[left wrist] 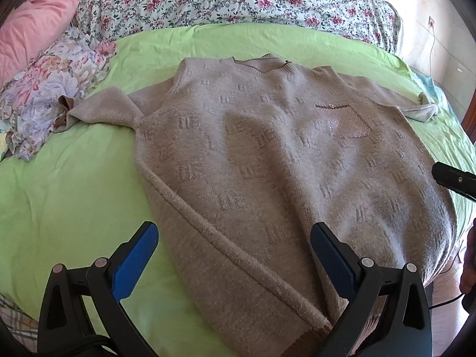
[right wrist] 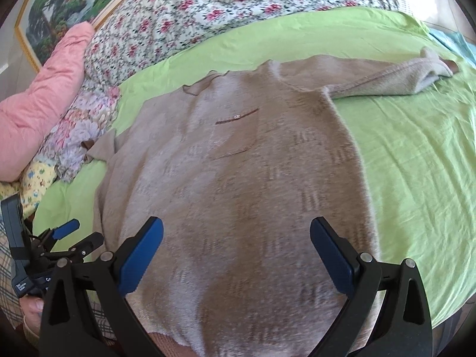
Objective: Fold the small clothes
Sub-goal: 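Grasp the brown cuff of a sweater sleeve with the right gripper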
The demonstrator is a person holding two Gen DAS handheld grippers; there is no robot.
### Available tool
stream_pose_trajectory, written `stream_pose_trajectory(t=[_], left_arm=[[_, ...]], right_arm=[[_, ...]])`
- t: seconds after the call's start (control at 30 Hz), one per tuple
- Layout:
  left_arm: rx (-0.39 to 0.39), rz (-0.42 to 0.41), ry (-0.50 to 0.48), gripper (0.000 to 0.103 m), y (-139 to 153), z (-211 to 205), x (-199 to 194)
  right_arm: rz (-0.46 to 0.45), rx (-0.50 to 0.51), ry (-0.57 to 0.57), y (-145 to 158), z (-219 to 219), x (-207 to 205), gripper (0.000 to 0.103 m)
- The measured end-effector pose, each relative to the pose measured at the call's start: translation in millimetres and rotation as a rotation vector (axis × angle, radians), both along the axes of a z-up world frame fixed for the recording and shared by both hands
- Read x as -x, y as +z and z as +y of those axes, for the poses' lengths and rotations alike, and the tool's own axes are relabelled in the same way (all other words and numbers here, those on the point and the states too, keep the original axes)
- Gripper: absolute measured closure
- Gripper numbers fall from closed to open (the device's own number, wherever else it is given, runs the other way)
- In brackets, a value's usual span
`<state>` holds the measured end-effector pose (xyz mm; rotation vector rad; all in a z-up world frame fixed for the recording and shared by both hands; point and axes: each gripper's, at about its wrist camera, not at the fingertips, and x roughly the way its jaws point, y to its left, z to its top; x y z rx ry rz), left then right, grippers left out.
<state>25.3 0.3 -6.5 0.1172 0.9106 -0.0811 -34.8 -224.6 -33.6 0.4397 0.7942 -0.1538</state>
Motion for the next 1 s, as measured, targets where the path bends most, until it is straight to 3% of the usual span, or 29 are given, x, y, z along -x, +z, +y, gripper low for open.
stream_pose_trajectory(t=[0.27,0.7,0.87,1.0], left_arm=[[-0.007,-0.005,0.008,0.001,11.6,-1.3,-27.9],[-0.004,-0.034,0.053,0.001,31.0,1.6,-101.8],[-0.046,-0.015,0.062,0.001,22.6,-5.5,-129.8],[-0.022,-0.004,0.062,0.001,15.6,-11.5,-148.2]], right_arm=[[-0.015,-0.038,-0.133,10.6,-64.3,4.9,0.004],[-0.097,-0.073,-0.475,28.0,-267.2,1.8,0.005],[-0.079,-0.094,-0.585,27.7,-337.7,-14.6,0.025],[-0.031,-0.126,-0.649,12.1,-382.5,-27.4,0.042]])
